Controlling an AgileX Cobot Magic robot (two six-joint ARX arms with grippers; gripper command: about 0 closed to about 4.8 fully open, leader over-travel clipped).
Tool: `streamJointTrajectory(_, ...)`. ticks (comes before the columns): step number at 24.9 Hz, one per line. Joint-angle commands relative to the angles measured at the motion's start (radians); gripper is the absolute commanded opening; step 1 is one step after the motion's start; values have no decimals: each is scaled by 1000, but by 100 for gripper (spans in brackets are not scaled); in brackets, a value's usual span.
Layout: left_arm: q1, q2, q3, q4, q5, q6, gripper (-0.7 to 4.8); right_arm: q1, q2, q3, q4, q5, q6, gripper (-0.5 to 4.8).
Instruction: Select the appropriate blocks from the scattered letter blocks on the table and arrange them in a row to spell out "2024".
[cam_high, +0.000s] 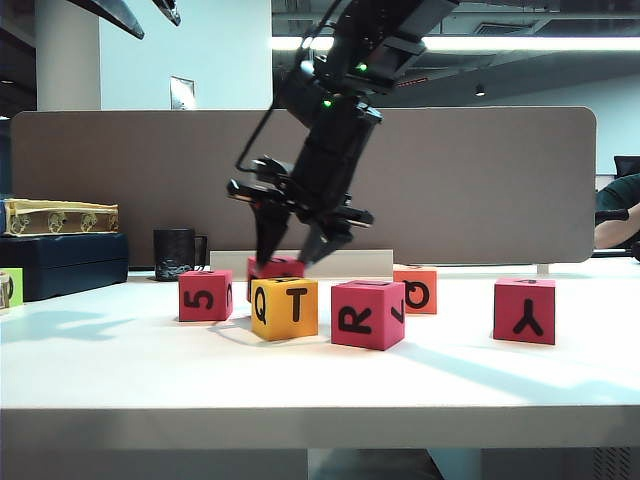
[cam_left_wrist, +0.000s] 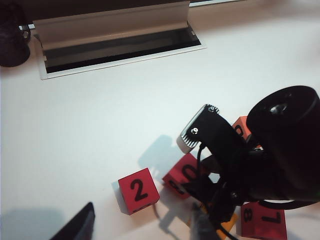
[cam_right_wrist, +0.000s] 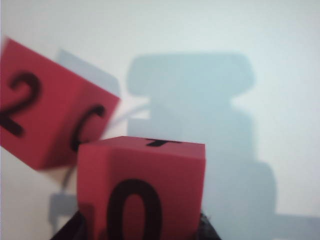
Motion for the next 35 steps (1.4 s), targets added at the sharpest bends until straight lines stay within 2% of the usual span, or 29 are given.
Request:
streamJointTrajectory(1,0,-5,4,9,5,5,237,13,-6,4,70,-3,35,198)
streamJointTrajectory(6,0,-5,4,-7,5,5,237,19,-1,4,100,11,44,198)
streamJointTrajectory(8,0,-5,4,-10,5,5,237,19,-1,4,101,62,44,198)
streamJointTrajectory(20,0,-5,4,-18,5,5,237,18,36,3,103,56,62,204)
streamJointTrajectory(22,0,-5,3,-18,5,5,237,18,37,3,106,56,62,244)
streamJointTrajectory(25,0,-5,3,-17,5,5,237,18,37,4,117,56,62,333)
streamJointTrajectory(33,0,-5,3,-18,5,5,237,18,34,5,151,19,61,343)
streamJointTrajectory(35,0,-5,3,-18,5,5,237,18,33,5,152,20,61,359)
